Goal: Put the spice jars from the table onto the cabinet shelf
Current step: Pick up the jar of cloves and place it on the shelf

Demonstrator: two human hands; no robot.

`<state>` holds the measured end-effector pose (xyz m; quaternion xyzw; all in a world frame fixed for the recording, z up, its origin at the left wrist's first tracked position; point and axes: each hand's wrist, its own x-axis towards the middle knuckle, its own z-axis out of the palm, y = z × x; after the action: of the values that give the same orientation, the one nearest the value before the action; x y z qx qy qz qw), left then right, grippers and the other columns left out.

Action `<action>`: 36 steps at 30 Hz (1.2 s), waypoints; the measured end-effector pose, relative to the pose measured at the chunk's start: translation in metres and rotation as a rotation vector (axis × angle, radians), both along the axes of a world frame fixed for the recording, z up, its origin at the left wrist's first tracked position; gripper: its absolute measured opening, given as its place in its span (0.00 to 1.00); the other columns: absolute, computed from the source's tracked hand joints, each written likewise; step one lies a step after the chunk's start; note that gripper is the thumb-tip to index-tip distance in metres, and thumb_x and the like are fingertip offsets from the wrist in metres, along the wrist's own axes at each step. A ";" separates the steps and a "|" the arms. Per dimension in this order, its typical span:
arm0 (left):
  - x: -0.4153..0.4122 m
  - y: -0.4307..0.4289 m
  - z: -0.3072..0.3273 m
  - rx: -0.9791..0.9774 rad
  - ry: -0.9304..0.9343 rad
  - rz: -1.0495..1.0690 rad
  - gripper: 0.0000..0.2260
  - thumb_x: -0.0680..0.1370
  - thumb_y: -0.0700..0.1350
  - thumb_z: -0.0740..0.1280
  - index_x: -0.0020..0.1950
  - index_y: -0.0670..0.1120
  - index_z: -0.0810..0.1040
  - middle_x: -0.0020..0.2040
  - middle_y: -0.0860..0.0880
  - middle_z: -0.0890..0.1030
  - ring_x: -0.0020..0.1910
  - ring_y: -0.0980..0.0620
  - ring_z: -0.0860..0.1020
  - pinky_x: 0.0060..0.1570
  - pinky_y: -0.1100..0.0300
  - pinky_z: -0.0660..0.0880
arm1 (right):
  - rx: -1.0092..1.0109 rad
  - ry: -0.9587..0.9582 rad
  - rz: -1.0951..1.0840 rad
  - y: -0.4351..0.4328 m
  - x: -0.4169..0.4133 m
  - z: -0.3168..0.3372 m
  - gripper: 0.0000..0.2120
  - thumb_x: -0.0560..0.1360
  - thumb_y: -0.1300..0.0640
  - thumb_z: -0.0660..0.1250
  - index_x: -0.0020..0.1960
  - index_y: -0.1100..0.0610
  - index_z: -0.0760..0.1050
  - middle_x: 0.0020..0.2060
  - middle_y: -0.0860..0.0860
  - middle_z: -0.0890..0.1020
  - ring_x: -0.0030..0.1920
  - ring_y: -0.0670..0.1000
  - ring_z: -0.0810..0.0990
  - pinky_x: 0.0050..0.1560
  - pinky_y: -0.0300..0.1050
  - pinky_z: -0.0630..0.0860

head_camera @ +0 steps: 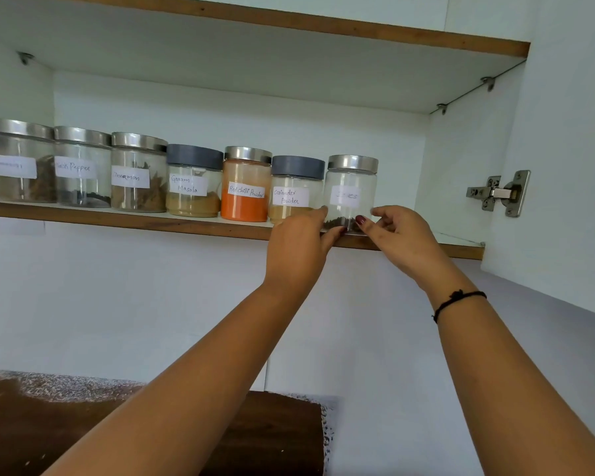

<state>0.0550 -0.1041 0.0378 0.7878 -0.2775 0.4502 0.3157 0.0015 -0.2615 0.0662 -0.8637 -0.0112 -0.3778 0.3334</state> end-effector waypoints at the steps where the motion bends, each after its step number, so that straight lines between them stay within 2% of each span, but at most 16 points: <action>1: 0.000 0.000 0.000 -0.004 -0.007 0.004 0.19 0.81 0.55 0.65 0.67 0.46 0.78 0.55 0.46 0.84 0.53 0.48 0.82 0.52 0.55 0.79 | 0.001 -0.010 -0.005 0.000 0.001 -0.001 0.26 0.78 0.45 0.66 0.70 0.59 0.72 0.48 0.52 0.79 0.50 0.49 0.77 0.52 0.40 0.70; 10: 0.001 -0.004 -0.001 0.083 -0.034 0.083 0.22 0.83 0.55 0.61 0.74 0.46 0.71 0.57 0.45 0.83 0.55 0.47 0.81 0.55 0.53 0.79 | -0.070 -0.023 -0.097 0.003 0.011 0.001 0.27 0.78 0.43 0.65 0.70 0.59 0.72 0.50 0.54 0.80 0.51 0.51 0.77 0.54 0.41 0.71; 14: 0.003 -0.004 -0.001 0.114 -0.040 0.116 0.23 0.83 0.54 0.59 0.76 0.47 0.68 0.58 0.45 0.82 0.54 0.48 0.81 0.54 0.54 0.78 | -0.158 -0.030 -0.189 0.003 0.023 -0.001 0.28 0.77 0.41 0.65 0.70 0.57 0.72 0.57 0.58 0.80 0.56 0.56 0.78 0.55 0.45 0.73; 19: 0.004 -0.003 0.000 0.180 -0.059 0.119 0.22 0.85 0.53 0.57 0.78 0.49 0.64 0.61 0.46 0.81 0.56 0.48 0.80 0.54 0.53 0.78 | -0.167 -0.009 -0.241 0.004 0.028 -0.001 0.29 0.77 0.40 0.64 0.71 0.56 0.73 0.58 0.60 0.79 0.57 0.58 0.78 0.58 0.49 0.75; 25: 0.007 -0.001 -0.001 0.190 -0.065 0.101 0.20 0.85 0.51 0.59 0.76 0.48 0.68 0.61 0.46 0.81 0.56 0.48 0.80 0.54 0.52 0.79 | -0.149 -0.042 -0.286 0.009 0.026 -0.002 0.28 0.77 0.42 0.66 0.69 0.60 0.73 0.65 0.60 0.75 0.64 0.58 0.75 0.63 0.47 0.71; 30: 0.008 0.000 -0.004 0.156 -0.117 0.066 0.14 0.84 0.49 0.60 0.66 0.47 0.79 0.53 0.47 0.84 0.50 0.48 0.81 0.50 0.51 0.79 | -0.106 -0.153 -0.357 0.011 0.025 -0.009 0.25 0.75 0.42 0.69 0.59 0.63 0.77 0.57 0.59 0.78 0.56 0.57 0.77 0.51 0.41 0.69; 33: 0.010 0.001 -0.006 0.099 -0.128 0.012 0.13 0.84 0.48 0.61 0.62 0.46 0.81 0.50 0.46 0.84 0.46 0.48 0.81 0.47 0.51 0.79 | -0.084 -0.220 -0.363 0.013 0.026 -0.014 0.22 0.74 0.42 0.70 0.50 0.62 0.76 0.49 0.57 0.77 0.48 0.54 0.76 0.46 0.42 0.69; 36: 0.010 0.005 -0.007 0.033 -0.127 -0.077 0.12 0.83 0.47 0.62 0.58 0.46 0.83 0.45 0.47 0.83 0.42 0.49 0.80 0.41 0.55 0.78 | -0.071 -0.242 -0.327 0.010 0.025 -0.013 0.20 0.76 0.43 0.68 0.44 0.61 0.76 0.44 0.55 0.79 0.44 0.51 0.75 0.42 0.43 0.69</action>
<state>0.0653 -0.0991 0.0311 0.7515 -0.3341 0.4823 0.3016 0.0261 -0.2514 0.0528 -0.8134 0.0758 -0.5273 0.2335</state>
